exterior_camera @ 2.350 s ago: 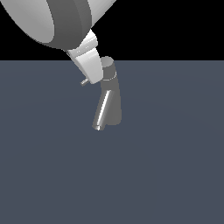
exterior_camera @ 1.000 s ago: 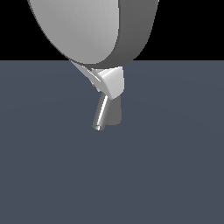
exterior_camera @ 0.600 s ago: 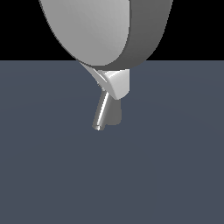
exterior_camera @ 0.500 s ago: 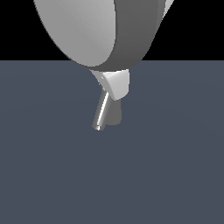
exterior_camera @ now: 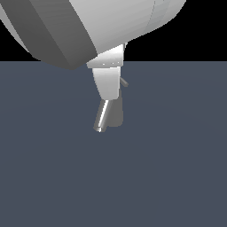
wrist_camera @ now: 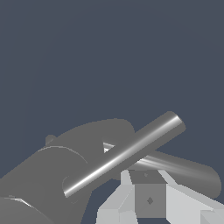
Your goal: Turn on the faucet by rotating a designated handle.
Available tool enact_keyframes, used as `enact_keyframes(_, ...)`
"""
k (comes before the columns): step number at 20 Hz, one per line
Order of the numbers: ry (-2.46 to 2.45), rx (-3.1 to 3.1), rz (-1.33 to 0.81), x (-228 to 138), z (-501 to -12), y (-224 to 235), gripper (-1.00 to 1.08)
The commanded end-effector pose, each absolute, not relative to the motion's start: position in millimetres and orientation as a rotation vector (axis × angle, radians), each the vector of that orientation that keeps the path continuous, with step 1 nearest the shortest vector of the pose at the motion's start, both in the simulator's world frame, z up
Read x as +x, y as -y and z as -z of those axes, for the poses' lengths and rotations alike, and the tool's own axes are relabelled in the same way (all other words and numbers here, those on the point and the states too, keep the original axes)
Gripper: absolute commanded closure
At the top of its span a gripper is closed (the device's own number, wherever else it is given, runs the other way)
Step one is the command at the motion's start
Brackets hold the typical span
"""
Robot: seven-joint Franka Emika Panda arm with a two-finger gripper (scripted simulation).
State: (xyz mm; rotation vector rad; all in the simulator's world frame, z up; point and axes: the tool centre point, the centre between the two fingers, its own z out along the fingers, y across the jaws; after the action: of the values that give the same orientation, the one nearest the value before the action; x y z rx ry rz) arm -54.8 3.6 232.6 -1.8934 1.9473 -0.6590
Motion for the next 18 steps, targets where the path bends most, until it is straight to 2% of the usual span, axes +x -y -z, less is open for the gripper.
enact_keyframes(1, -2.117, -1.674, 0.647, -51, -241, 38, 1.08)
enact_keyframes(5, -2.124, -1.669, 0.650, -48, -245, 53, 1.08)
enact_keyframes(6, -2.026, -1.750, 0.610, -37, -246, 1, 1.08)
enact_keyframes(18, -2.078, -1.708, 0.631, -11, -267, 38, 1.08)
